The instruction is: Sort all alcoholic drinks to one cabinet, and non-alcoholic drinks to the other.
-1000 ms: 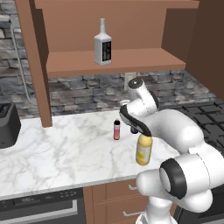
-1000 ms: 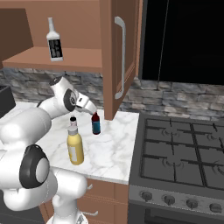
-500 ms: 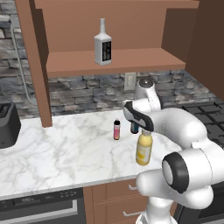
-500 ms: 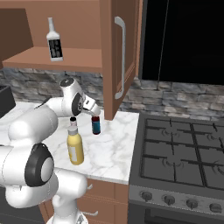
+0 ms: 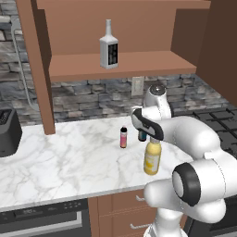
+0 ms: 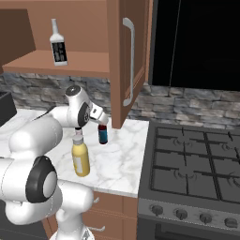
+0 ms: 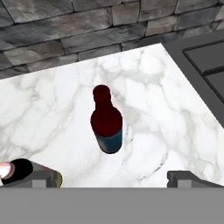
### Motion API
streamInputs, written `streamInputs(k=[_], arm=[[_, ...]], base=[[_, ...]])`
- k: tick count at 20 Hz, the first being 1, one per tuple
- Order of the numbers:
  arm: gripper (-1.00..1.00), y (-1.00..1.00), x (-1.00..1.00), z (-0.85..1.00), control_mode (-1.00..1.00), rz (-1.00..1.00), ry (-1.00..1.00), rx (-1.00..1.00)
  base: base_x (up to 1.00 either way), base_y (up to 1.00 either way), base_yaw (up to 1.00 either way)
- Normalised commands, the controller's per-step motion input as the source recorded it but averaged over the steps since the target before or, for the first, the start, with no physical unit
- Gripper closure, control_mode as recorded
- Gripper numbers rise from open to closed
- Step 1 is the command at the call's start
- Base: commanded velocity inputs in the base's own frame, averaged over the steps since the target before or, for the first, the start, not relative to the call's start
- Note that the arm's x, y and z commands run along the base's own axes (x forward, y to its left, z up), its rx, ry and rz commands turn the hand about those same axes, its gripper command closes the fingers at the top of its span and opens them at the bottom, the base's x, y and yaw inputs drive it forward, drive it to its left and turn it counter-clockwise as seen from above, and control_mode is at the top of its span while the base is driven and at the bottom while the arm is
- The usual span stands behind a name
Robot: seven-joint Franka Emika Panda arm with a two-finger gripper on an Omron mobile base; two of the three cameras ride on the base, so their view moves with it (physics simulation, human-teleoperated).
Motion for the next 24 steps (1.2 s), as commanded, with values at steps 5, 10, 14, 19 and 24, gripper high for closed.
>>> streamInputs(k=[5, 10, 14, 19, 24], arm=[[-1.00, -0.07, 0.00, -0.04, -1.00, 0.02, -0.02, 0.00], [-1.00, -0.13, 0.08, -0.05, -1.00, 0.02, 0.00, 0.00], [-1.00, -0.03, 0.04, -0.01, -1.00, 0.03, 0.00, 0.00], [-1.00, 0.00, 0.00, -0.05, -1.00, 0.05, 0.00, 0.00], [-1.00, -0.03, 0.12, -0.11, -1.00, 0.07, 0.00, 0.00]], base=[[0.00, 0.00, 0.00], [0.00, 0.00, 0.00], [0.00, 0.00, 0.00], [0.00, 0.00, 0.00], [0.00, 0.00, 0.00]])
